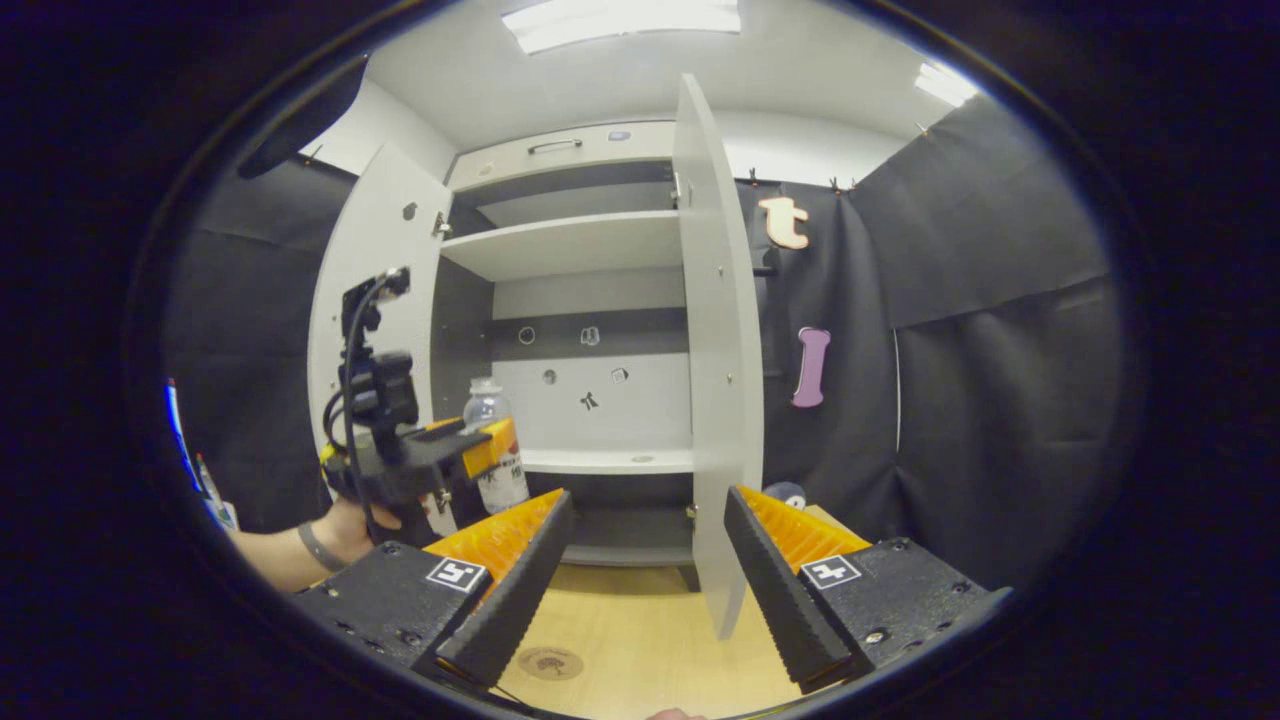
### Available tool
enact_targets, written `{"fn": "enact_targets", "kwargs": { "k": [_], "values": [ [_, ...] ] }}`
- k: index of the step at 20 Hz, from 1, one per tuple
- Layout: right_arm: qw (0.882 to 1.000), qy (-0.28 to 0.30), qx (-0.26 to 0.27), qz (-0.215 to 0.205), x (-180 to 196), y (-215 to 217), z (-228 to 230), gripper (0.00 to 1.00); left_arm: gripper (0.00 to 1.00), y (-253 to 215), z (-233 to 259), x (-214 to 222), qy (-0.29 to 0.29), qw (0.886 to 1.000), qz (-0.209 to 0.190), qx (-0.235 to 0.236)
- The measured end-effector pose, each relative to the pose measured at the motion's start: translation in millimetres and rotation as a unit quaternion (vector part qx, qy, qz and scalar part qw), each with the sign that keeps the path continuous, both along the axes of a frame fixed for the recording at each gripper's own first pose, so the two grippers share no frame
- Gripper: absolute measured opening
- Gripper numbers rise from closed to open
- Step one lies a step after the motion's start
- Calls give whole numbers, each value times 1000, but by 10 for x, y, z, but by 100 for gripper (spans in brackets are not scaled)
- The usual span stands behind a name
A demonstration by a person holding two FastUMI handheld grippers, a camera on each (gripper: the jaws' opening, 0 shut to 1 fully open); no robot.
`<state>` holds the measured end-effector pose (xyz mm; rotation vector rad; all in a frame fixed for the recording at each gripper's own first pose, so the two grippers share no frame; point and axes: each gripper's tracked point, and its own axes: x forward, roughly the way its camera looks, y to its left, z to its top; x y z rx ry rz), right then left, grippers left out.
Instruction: Grasp the bottle in the cabinet with the left hand and place it on the coaster, then close the right door with the right hand and the left door with the left hand.
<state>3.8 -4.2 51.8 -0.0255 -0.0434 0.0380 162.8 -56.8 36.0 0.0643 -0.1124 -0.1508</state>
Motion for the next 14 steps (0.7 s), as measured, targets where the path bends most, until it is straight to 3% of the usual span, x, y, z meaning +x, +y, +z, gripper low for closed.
{"fn": "enact_targets", "kwargs": {
  "k": [9, 14],
  "values": [
    [999, 3, -12, 34, -154, 249, -2, 99, 78, -303, -1630, -706, 61, 998, 2, 17],
    [999, 26, 5, 35, -185, 302, -117, 99, 78, -431, -2145, -924, 89, 996, -1, 11]
  ]
}}
